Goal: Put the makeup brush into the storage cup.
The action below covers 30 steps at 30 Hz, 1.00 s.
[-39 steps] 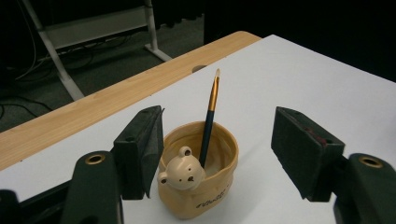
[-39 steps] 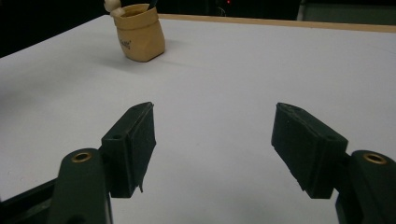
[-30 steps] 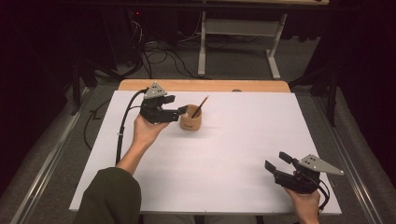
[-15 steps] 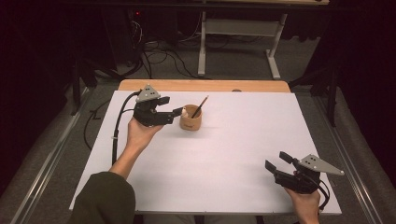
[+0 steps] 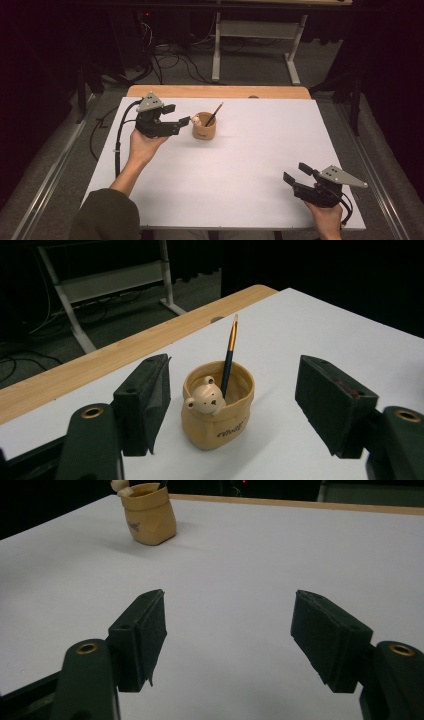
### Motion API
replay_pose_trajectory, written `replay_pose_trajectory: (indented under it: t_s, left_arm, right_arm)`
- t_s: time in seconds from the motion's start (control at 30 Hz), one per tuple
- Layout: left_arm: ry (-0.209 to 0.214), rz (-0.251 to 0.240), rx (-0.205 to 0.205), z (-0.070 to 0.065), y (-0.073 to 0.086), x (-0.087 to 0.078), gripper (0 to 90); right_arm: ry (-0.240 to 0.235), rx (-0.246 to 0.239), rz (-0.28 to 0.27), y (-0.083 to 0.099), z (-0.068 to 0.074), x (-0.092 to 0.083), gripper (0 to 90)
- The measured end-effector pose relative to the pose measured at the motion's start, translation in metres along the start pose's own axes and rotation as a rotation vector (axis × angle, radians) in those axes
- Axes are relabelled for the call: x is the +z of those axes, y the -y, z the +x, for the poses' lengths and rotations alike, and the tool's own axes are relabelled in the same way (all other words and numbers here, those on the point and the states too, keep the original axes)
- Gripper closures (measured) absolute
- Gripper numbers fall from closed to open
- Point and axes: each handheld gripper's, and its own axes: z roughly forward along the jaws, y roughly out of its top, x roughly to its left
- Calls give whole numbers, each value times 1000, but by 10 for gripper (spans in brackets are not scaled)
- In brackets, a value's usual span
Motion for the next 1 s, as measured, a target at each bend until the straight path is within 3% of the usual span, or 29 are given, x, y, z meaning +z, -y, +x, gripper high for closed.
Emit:
replay_pose_trajectory:
  t_s: [0.13, 0.67, 1.0]
  left_arm:
    - [-10, 3, 15, -2, 0, -3, 306]
    - [-1, -24, 5, -4, 5, -16, 302]
    - [-11, -15, 14, -4, 9, -24, 295]
  right_arm:
    - [-1, -2, 0, 0, 0, 0, 323]
    - [0, -6, -8, 0, 0, -1, 324]
    - [-1, -4, -8, 0, 0, -1, 324]
